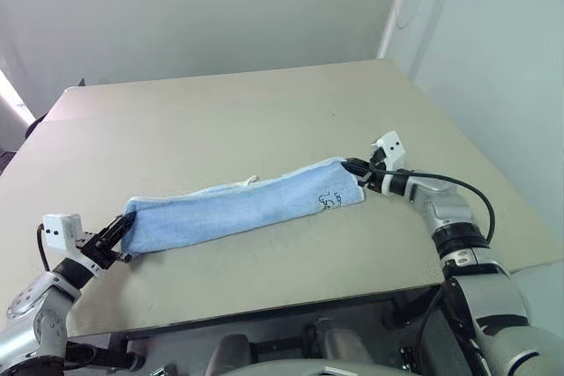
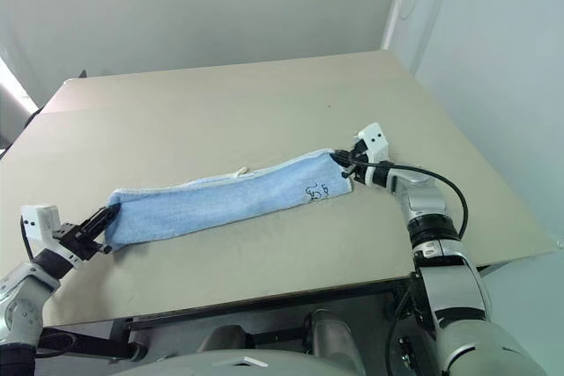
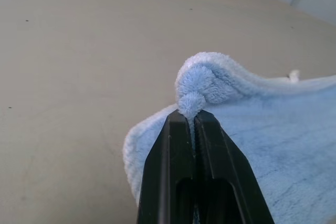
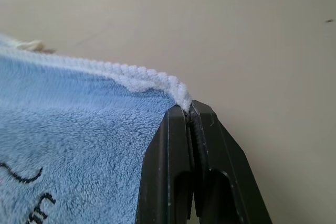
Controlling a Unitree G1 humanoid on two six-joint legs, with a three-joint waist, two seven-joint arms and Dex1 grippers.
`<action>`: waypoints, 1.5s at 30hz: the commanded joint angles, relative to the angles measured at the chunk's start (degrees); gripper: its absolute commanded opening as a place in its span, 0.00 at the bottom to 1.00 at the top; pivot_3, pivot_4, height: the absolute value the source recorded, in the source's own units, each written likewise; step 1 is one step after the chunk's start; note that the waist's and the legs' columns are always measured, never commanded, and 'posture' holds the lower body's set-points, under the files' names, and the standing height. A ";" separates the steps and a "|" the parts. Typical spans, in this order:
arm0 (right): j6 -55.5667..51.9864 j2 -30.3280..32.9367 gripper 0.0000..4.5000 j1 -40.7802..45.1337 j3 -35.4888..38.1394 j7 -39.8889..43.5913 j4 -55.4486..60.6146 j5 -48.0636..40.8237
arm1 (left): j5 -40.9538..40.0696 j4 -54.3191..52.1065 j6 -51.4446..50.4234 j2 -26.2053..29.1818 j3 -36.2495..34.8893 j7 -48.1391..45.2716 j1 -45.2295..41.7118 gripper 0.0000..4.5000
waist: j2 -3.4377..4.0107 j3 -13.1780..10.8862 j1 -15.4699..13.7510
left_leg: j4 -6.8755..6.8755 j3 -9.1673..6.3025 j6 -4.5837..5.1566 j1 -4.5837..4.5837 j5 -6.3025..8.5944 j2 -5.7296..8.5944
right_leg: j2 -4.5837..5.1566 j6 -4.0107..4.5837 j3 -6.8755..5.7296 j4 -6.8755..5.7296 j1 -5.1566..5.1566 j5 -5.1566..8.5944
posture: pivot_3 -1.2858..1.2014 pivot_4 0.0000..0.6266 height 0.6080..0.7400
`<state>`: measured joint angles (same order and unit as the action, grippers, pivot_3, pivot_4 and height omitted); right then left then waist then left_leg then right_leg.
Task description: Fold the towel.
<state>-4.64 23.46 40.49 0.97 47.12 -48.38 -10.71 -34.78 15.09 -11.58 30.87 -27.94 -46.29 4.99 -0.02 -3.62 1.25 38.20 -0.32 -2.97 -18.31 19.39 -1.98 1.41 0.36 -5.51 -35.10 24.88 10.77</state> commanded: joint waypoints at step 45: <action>-65.77 8.96 0.93 2.25 7.19 18.29 4.01 -17.78 | 1.77 -22.41 -6.22 8.58 16.77 -12.23 -1.77 0.87 | -0.05 -0.03 1.38 | -0.08 -0.05 0.01 -0.01 0.01 0.10 | -0.12 0.08 0.24 -0.10 0.17 0.06 | 0.52 0.00 1.00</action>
<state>-70.18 33.61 41.44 6.43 65.95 -45.15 -26.72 -33.54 -7.19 -17.99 39.02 -11.28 -58.35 5.08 -0.07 -3.65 2.62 38.12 -0.38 -2.96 -18.33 19.40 -1.89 1.27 0.44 -5.27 -35.20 25.05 10.83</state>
